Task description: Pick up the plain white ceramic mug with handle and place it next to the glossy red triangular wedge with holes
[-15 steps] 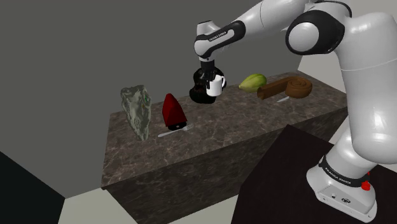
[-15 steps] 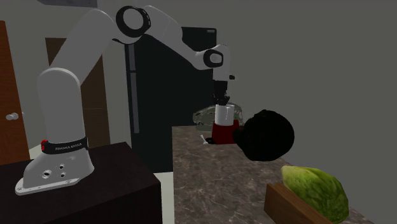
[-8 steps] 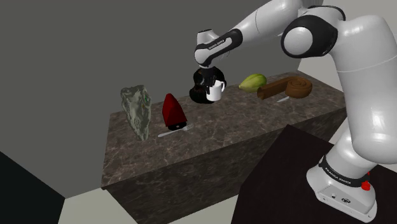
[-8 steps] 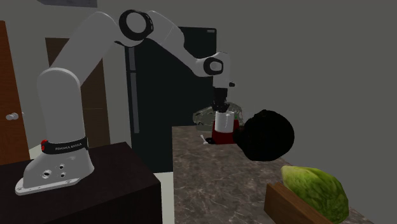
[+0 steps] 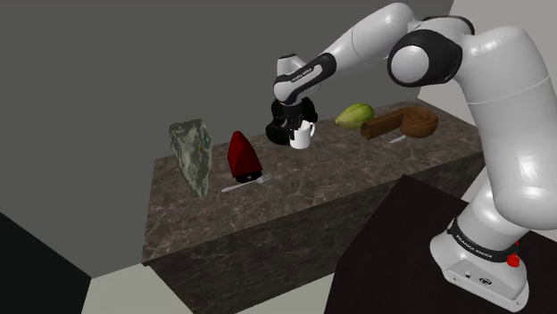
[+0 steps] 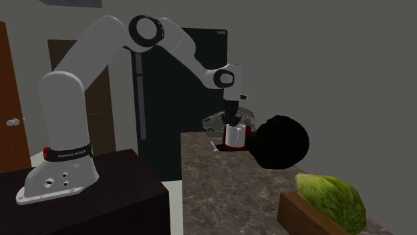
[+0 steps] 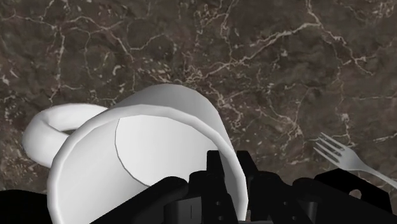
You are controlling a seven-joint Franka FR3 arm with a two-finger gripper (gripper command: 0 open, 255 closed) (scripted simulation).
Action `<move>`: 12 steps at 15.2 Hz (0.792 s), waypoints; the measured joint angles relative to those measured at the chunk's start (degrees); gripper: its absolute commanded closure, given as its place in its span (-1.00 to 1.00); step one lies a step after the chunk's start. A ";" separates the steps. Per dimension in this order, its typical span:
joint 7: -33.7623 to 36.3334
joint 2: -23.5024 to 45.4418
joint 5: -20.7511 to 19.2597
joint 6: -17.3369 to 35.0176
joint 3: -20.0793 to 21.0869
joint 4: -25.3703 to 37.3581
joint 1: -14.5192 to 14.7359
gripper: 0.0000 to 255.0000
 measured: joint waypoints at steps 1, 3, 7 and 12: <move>-0.04 0.47 0.04 0.55 0.03 -0.07 -0.04 1.00; -0.03 1.26 0.11 1.64 0.08 -0.39 -0.04 1.00; -0.07 3.15 0.25 3.59 0.20 -0.46 -0.12 1.00; -0.08 5.47 0.42 6.09 0.36 -0.63 -0.17 1.00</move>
